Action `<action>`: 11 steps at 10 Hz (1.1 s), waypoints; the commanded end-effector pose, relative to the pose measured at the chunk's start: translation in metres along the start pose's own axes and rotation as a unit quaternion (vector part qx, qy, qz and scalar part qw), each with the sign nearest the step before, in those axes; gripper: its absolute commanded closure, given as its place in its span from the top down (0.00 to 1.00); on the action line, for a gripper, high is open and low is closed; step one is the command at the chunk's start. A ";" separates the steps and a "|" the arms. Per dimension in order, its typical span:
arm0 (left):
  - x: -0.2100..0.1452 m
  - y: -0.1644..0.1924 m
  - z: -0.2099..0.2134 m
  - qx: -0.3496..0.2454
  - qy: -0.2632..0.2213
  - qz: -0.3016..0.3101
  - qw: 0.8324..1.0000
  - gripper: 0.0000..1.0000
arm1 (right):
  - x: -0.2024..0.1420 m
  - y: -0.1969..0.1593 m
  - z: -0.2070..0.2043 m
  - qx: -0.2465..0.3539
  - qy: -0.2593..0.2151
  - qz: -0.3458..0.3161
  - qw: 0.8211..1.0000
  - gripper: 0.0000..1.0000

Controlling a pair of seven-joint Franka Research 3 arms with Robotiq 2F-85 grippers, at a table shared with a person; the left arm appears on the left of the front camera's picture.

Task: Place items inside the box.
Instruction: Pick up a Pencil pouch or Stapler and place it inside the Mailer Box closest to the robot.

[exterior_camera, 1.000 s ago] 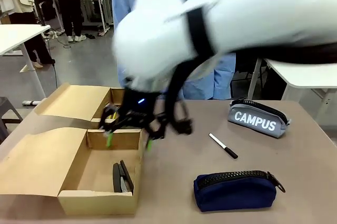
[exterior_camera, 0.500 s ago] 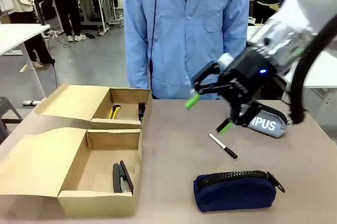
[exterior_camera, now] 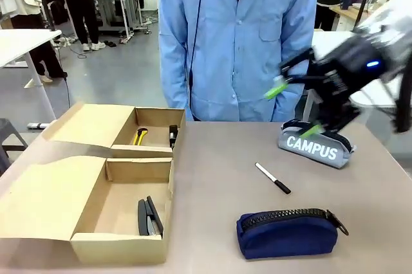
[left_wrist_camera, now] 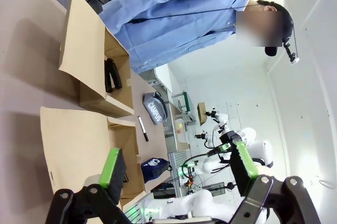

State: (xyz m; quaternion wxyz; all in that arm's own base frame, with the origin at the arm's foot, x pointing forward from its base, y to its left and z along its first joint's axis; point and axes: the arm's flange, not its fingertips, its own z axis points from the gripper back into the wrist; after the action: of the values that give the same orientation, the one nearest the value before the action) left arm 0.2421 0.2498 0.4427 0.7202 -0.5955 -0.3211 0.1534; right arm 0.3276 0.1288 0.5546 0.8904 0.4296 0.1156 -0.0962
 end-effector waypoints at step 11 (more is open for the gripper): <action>0.000 -0.001 -0.001 -0.010 -0.003 -0.010 1.000 1.00 | 0.011 -0.312 0.164 0.338 -0.020 -0.001 0.941 1.00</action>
State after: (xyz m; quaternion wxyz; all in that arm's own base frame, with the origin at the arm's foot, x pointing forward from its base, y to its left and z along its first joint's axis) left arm 0.2419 0.2499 0.4426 0.7202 -0.5955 -0.3212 0.1536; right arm 0.2803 -0.1893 0.3944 0.6893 0.7079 0.0701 -0.1372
